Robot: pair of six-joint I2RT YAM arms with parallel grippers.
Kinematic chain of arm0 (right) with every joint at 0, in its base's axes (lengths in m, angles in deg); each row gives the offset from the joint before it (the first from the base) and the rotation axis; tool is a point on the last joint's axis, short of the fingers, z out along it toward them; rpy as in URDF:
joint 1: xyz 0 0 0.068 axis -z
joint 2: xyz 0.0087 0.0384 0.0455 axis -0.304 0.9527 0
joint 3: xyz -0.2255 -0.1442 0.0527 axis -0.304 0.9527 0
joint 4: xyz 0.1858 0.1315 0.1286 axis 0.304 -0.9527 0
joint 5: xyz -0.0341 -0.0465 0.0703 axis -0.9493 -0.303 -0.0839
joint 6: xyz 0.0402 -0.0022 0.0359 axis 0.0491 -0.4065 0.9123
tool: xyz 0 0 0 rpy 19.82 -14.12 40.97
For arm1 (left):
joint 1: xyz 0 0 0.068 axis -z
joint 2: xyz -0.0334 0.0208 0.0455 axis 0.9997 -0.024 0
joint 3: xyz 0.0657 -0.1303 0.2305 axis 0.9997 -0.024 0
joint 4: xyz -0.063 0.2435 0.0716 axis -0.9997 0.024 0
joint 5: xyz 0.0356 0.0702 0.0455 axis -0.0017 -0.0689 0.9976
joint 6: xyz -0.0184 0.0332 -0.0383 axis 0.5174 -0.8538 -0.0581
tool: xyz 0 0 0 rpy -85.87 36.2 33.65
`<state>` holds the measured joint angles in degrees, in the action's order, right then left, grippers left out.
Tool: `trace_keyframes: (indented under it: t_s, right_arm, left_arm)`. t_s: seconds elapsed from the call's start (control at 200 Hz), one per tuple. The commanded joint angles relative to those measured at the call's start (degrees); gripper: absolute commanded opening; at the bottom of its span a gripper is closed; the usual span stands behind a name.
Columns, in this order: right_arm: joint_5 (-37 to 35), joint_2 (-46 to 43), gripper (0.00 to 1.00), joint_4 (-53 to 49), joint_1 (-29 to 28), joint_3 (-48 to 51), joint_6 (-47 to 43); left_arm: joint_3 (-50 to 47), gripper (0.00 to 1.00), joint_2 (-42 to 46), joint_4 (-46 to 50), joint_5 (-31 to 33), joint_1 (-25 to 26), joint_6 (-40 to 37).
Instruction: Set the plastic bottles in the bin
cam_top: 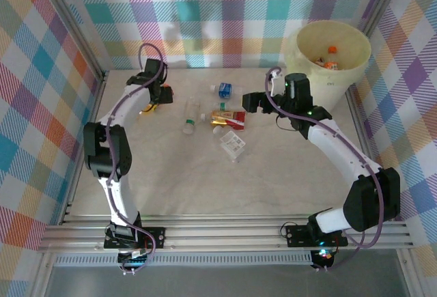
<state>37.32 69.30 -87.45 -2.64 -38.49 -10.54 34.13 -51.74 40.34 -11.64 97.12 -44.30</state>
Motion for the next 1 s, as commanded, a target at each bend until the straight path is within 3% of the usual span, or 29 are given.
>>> trace_keyframes:
  t_s: [0.0,0.105,0.175,0.37,0.655,0.785,0.995]
  right_arm:
    - [-3.6,-2.9,1.00,-2.2,-0.2,2.0,1.0]
    - [-5.3,-4.7,1.00,-2.8,-0.2,3.9,1.1]
    - [-6.2,-5.8,1.00,-3.3,-0.2,4.9,1.4]
    - [-10.5,-8.0,1.00,-4.0,-0.2,7.2,3.1]
    - [-14.0,-9.4,1.00,-5.9,-0.2,7.7,2.7]
    - [-14.4,-9.1,1.00,-5.9,-0.2,7.4,3.0]
    - [-15.0,-8.1,1.00,-6.0,-0.2,6.9,4.8]
  left_arm:
    - [6.4,1.00,-4.8,5.2,-4.0,-3.5,-10.9]
    - [8.9,1.00,-8.0,3.1,-4.0,-4.5,-20.1]
    - [11.3,1.00,-10.5,4.1,-7.9,-6.2,-24.2]
    - [21.2,1.00,-18.7,10.1,-14.5,-10.0,-28.0]
    - [22.9,1.00,-24.3,12.7,-22.2,-10.1,-33.3]
    - [21.8,0.91,-24.5,13.4,-26.4,-10.1,-33.5]
    - [15.2,0.75,-21.2,8.6,-26.2,-10.0,-32.2]
